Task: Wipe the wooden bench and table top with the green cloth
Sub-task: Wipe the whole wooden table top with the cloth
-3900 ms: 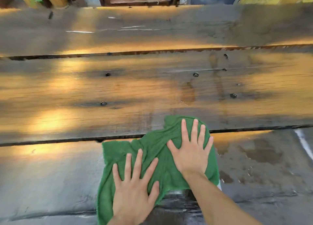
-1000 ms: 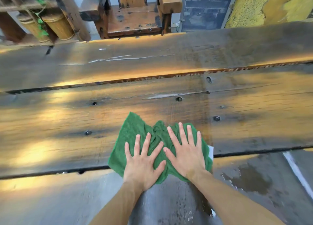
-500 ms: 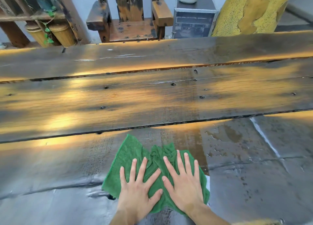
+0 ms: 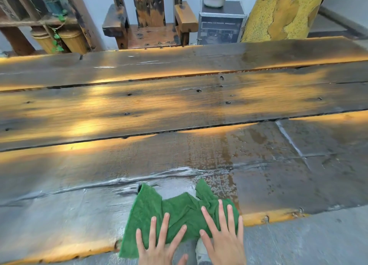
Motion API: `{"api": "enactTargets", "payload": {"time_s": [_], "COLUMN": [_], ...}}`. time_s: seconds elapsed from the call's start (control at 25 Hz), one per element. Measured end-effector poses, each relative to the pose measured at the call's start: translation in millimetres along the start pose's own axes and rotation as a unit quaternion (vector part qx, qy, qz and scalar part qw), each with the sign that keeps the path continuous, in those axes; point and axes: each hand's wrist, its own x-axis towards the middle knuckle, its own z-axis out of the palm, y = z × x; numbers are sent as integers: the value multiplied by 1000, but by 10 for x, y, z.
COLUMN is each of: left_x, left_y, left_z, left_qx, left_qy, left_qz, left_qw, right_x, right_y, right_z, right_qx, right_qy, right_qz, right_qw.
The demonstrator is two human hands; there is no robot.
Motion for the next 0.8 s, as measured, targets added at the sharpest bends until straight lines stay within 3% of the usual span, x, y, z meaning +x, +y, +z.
{"api": "enactTargets", "payload": {"time_s": [0.12, 0.52, 0.64, 0.8], "left_x": [-40, 462, 777, 1351], "left_y": [31, 465, 531, 562], "left_z": [-15, -214, -296, -450], "left_qx": [-5, -68, -76, -61], "left_qy": [14, 25, 35, 52], "left_qz": [23, -28, -42, -30], "left_qw": [1000, 997, 996, 996], "right_x": [-125, 455, 738, 1305], "right_y": [143, 334, 385, 532], "right_z": [-33, -239, -181, -266], "right_qx": [14, 30, 11, 3], "right_qy": [11, -85, -26, -7], "right_qz": [46, 131, 120, 107], "right_qw": [999, 987, 992, 994]}}
